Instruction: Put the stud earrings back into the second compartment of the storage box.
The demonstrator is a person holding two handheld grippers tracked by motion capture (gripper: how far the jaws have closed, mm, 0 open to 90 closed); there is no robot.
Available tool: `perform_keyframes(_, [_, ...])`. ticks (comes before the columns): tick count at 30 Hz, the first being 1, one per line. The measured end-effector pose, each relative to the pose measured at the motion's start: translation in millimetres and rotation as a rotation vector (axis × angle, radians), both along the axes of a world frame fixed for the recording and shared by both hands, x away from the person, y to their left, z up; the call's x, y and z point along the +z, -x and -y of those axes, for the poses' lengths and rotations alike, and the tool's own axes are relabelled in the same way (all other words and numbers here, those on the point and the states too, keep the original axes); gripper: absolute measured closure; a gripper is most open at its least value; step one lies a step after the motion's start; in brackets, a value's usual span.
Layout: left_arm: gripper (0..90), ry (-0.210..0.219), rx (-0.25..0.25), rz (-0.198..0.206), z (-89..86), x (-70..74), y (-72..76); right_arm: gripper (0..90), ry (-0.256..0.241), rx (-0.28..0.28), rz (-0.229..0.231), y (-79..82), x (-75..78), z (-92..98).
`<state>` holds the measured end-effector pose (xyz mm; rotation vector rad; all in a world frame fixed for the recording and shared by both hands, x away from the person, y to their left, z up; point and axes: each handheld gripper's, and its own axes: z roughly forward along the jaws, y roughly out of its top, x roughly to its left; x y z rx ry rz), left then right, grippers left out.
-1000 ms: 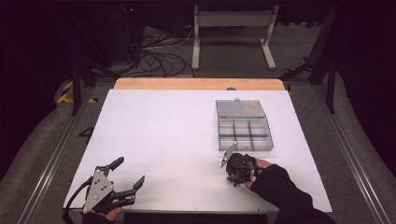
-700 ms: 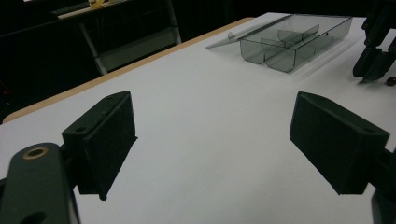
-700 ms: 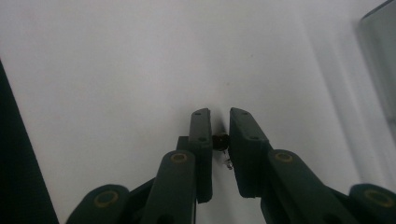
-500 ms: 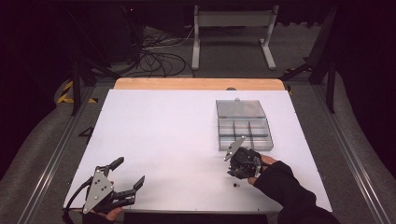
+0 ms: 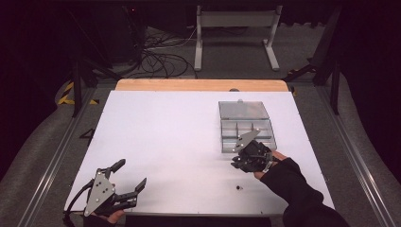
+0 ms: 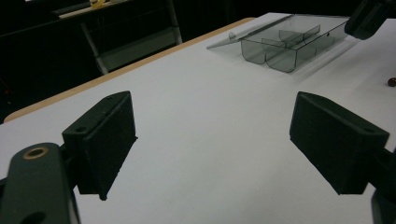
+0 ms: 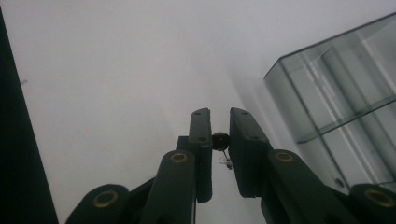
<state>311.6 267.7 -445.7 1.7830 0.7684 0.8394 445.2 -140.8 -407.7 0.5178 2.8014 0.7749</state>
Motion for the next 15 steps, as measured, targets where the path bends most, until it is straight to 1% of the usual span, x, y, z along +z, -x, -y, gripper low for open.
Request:
perform_keyframes(4, [15.2, -0.004, -0.001, 0.000, -0.7, -0.1, -0.2, 79.5, -0.063, -0.022, 0.037, -3.0, 7.1, 5.0])
perform_keyframes(8, [15.1, -0.005, -0.001, -0.002, -0.4, -0.3, -0.2, 79.6, -0.101, -0.054, 0.059, -7.1, 11.8, 9.3])
perform_keyframes(9, [15.2, -0.006, -0.001, -0.002, -0.3, -0.4, -0.3, 79.5, -0.114, -0.072, 0.059, -9.9, 13.4, 11.3])
perform_keyframes(10, [15.2, 0.000, 0.000, -0.005, 0.2, -0.7, -0.4, 79.5, -0.114, -0.072, 0.059, -9.9, 13.4, 11.3])
perform_keyframes(11, [15.1, 0.004, 0.000, -0.006, 0.7, -0.8, -0.5, 79.5, -0.130, -0.088, 0.055, -12.6, 14.3, 12.6])
perform_keyframes(12, [15.1, -0.001, -0.001, -0.005, 0.9, -0.8, -0.7, 79.5, -0.130, -0.088, 0.055, -12.6, 14.3, 12.6])
perform_keyframes(15, [15.1, -0.006, -0.002, -0.002, 1.1, -0.8, -0.8, 79.5, -0.146, -0.111, 0.050, -17.4, 15.5, 14.5])
